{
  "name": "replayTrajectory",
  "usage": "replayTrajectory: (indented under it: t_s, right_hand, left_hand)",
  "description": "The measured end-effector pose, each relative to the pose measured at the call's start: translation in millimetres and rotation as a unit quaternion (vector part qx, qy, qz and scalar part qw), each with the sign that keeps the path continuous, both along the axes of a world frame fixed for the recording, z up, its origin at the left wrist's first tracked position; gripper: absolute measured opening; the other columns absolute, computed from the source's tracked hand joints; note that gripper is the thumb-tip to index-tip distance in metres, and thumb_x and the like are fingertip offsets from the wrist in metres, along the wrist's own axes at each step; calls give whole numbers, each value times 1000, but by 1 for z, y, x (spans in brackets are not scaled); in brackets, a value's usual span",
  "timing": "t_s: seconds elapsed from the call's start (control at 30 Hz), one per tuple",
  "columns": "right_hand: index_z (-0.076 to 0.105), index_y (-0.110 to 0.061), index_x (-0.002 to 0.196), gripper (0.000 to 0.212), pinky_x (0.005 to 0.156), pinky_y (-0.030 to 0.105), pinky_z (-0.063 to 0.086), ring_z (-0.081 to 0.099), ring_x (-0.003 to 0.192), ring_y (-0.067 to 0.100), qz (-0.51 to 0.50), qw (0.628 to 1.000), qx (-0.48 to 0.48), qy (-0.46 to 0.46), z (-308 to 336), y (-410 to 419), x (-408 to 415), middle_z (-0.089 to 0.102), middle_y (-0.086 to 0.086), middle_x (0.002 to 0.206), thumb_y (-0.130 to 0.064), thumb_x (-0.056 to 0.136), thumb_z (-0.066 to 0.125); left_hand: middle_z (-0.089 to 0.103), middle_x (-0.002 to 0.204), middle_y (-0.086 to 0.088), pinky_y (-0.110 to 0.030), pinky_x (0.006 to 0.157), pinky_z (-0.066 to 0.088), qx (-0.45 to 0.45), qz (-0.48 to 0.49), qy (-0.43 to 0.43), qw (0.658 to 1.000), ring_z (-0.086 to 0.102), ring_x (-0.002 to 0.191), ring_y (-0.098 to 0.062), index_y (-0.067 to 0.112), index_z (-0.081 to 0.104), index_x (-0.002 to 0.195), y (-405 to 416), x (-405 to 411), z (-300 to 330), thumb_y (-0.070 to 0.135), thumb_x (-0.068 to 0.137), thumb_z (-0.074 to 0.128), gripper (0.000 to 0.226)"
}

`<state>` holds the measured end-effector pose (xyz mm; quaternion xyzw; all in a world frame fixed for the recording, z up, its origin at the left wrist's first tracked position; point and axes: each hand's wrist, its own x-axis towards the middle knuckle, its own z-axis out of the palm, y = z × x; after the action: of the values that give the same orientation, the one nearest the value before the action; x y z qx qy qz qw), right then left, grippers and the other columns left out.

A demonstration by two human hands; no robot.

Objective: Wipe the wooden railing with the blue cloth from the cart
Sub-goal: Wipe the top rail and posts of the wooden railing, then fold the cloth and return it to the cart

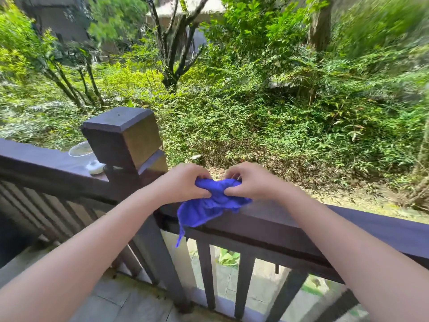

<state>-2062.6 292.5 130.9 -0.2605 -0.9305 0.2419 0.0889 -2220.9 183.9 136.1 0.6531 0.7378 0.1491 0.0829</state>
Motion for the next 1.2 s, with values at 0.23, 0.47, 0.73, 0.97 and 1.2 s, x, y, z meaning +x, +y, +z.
replayTrajectory:
  t_s: [0.23, 0.47, 0.73, 0.97, 1.2]
  right_hand:
    - [63, -21, 88, 15, 77, 35, 53, 61, 85, 21, -72, 997, 6, 6, 35, -12, 120, 65, 2, 90, -20, 73, 62]
    - [65, -22, 90, 19, 73, 30, 49, 58, 81, 18, -186, 981, 56, -16, 44, -46, 299, 60, -3, 85, -27, 71, 66]
    - [71, -19, 82, 12, 68, 29, 48, 60, 73, 14, -363, 929, 44, -48, 49, -123, 526, 70, -1, 79, -21, 71, 67]
    - [71, -15, 79, 13, 57, 17, 43, 58, 65, 10, -494, 865, 46, -78, 51, -169, 664, 68, -1, 70, -15, 68, 64]
    - [70, -16, 82, 15, 65, 24, 41, 55, 73, 14, -577, 805, 55, -130, 45, -162, 780, 65, -1, 76, -17, 68, 65]
  left_hand:
    - [63, 63, 13, -11, 52, 40, -28, -91, -41, 995, 51, 53, 3, 32, 63, 79, 21, 94, 34, 20, 71, 61, 14]
    - [69, 76, -1, -17, 58, 44, 3, -211, -32, 977, 56, 64, -11, 21, 68, 89, 28, 262, 38, 19, 72, 65, 18]
    - [59, 69, 0, -17, 51, 31, 28, -415, -8, 909, 49, 65, -15, 19, 69, 88, 34, 495, 30, 17, 72, 65, 16]
    - [64, 72, 0, -16, 51, 34, 32, -531, -29, 846, 52, 66, -13, 18, 70, 83, 38, 657, 24, 18, 69, 65, 15]
    - [64, 74, -9, -26, 57, 34, 39, -630, -19, 775, 56, 72, -22, 9, 69, 80, 71, 801, 24, 16, 70, 65, 13]
